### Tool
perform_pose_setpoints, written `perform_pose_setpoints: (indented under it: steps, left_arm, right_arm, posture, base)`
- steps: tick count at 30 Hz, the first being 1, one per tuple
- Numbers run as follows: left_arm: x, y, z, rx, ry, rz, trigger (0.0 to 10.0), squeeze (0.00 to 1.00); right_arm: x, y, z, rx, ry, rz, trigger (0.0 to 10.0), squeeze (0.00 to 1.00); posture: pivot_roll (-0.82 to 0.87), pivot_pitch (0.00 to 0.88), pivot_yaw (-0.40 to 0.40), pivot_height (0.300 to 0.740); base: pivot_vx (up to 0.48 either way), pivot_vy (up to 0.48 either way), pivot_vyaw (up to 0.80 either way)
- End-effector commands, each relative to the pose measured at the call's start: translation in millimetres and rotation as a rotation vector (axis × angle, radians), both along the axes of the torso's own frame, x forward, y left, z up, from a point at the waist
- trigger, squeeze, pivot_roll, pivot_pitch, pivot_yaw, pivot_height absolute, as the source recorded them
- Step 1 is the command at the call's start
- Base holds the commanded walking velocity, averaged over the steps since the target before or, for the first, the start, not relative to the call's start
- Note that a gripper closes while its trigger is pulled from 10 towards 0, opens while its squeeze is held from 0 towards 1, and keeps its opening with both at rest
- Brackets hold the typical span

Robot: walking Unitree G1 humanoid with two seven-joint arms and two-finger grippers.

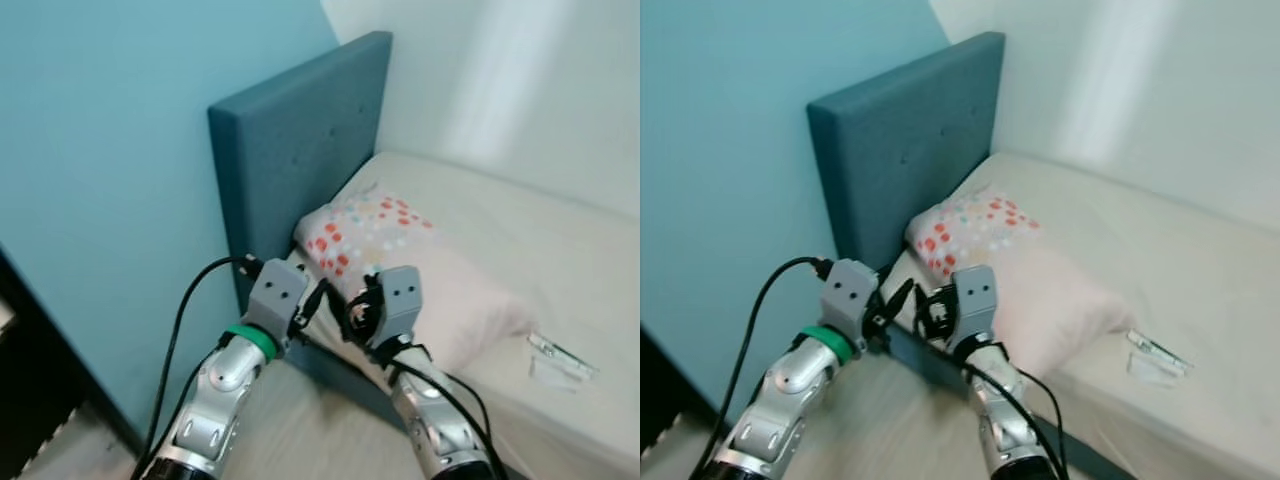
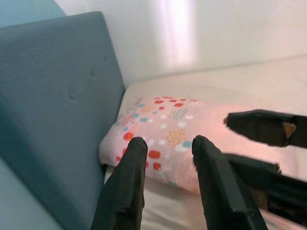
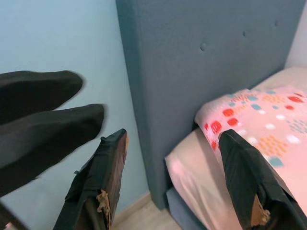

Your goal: Clean up the room

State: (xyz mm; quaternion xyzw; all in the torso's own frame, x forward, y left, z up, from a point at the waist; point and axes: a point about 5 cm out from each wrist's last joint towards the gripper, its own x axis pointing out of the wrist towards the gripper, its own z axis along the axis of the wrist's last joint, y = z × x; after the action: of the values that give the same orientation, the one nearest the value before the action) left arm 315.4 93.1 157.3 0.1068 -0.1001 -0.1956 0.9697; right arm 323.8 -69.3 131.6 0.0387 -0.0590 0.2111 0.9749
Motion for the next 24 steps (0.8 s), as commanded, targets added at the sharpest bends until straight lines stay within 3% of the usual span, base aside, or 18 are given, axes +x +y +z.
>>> perform_pose_setpoints:
  steps: [1, 21, 24]
  left_arm:
    - [-0.2, -0.5, -5.0, 0.004, 0.024, 0.000, 10.0, 0.00]
    - [0.7, -2.6, -5.0, 0.000, 0.023, -0.007, 10.0, 0.00]
    - [0.8, -2.4, -5.1, -0.002, 0.024, -0.008, 10.0, 0.00]
  right_arm:
    - [-0.6, -1.6, -2.6, 0.009, 0.013, 0.000, 10.0, 0.00]
    - [0.5, -1.6, -2.4, -0.002, 0.009, -0.007, 10.0, 0.00]
    - [0.7, -1.2, -1.6, -0.010, -0.001, -0.005, 10.0, 0.00]
  posture:
    - [-0.15, 0.026, 0.070, 0.735]
    - [-0.15, 0.022, 0.070, 0.735]
    - [-0.15, 0.016, 0.072, 0.735]
  base:
    - [0.442, 0.000, -0.80]
    - [0.436, 0.000, -0.80]
    - [0.364, 0.000, 0.00]
